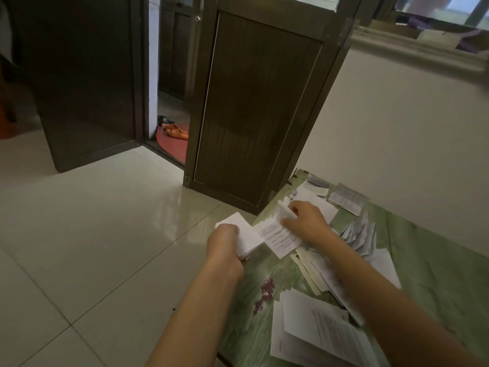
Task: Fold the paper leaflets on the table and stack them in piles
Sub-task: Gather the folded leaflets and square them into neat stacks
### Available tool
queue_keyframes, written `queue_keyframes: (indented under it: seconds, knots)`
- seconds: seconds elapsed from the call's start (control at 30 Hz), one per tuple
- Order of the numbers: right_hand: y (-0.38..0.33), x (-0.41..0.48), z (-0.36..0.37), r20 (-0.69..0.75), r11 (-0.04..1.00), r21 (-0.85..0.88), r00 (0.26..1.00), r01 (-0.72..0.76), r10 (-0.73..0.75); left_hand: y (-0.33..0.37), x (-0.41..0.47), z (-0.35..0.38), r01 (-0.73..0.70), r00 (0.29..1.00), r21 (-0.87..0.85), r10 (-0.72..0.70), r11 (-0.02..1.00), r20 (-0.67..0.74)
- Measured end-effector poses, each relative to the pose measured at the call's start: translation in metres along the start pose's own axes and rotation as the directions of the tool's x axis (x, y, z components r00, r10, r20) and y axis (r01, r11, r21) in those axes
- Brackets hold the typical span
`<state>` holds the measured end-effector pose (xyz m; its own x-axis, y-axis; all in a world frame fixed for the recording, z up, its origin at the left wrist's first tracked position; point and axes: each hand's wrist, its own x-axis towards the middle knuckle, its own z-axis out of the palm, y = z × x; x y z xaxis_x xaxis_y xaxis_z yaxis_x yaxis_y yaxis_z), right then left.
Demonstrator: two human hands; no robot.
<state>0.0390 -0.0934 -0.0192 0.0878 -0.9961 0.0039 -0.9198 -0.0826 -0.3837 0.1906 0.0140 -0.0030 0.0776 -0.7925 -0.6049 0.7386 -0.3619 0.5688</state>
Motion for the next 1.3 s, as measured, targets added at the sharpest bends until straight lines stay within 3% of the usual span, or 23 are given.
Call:
queue_keyframes:
  seconds: [0.1, 0.2, 0.33, 0.43, 0.53, 0.63, 0.67, 0.73, 0.77, 0.8, 0.87, 1.03, 1.13, 1.3]
  knots:
    - [-0.015, -0.026, -0.024, -0.041, 0.945, 0.321, 0.998, 0.055, -0.044, 0.005, -0.004, 0.000, -0.059, 0.996, -0.023, 0.061, 0.998, 0.066]
    - [-0.029, -0.055, -0.043, -0.116, 0.876, 0.472, 0.992, 0.098, -0.048, 0.007, -0.013, 0.000, -0.075, 0.973, -0.081, 0.090, 0.994, 0.211]
    - [-0.048, -0.091, -0.042, -0.327, 0.891, 0.399, 0.941, 0.218, -0.084, 0.002, -0.022, 0.000, -0.045, 0.910, -0.107, 0.085, 0.993, 0.406]
    - [-0.054, -0.110, -0.029, -0.343, 0.926, 0.266, 0.924, 0.266, -0.167, -0.009, -0.029, 0.003, -0.062, 0.889, -0.087, 0.095, 0.994, 0.447]
    - [-0.047, -0.121, -0.013, -0.260, 0.923, 0.141, 0.913, 0.357, -0.314, -0.017, -0.030, 0.003, -0.065, 0.896, -0.085, 0.096, 0.994, 0.434]
    - [-0.038, -0.129, -0.006, -0.333, 0.871, 0.152, 0.854, 0.467, -0.400, -0.019, -0.028, 0.003, -0.091, 0.922, -0.066, 0.109, 0.994, 0.371]
    - [-0.034, -0.129, -0.004, -0.422, 0.855, 0.175, 0.822, 0.488, -0.383, -0.019, -0.027, 0.005, -0.103, 0.928, -0.051, 0.114, 0.993, 0.355]
    - [-0.026, -0.126, -0.002, -0.588, 0.847, 0.304, 0.785, 0.436, -0.194, -0.019, -0.024, 0.007, -0.149, 0.936, 0.016, 0.136, 0.989, 0.325]
    - [-0.024, -0.126, -0.003, -0.570, 0.817, 0.439, 0.819, 0.373, -0.068, -0.021, -0.024, 0.009, -0.178, 0.939, 0.053, 0.154, 0.983, 0.308]
    - [-0.022, -0.125, -0.007, -0.465, 0.752, 0.587, 0.885, 0.300, 0.010, -0.023, -0.024, 0.012, -0.214, 0.939, 0.081, 0.181, 0.974, 0.294]
    - [-0.018, -0.127, -0.007, -0.254, 0.624, 0.754, 0.967, 0.204, -0.009, -0.031, -0.024, 0.015, -0.305, 0.933, 0.172, 0.257, 0.937, 0.253]
    - [-0.010, -0.128, 0.004, -0.330, 0.679, 0.688, 0.944, 0.257, -0.023, -0.049, -0.024, 0.021, -0.419, 0.907, 0.320, 0.372, 0.850, 0.199]
    - [-0.007, -0.129, 0.002, -0.287, 0.590, 0.773, 0.958, 0.234, -0.003, -0.054, -0.030, 0.026, -0.335, 0.938, 0.207, 0.304, 0.919, 0.166]
    - [-0.005, -0.140, 0.006, -0.246, 0.513, 0.824, 0.967, 0.240, -0.058, -0.062, -0.037, 0.027, -0.267, 0.946, 0.192, 0.218, 0.944, 0.241]
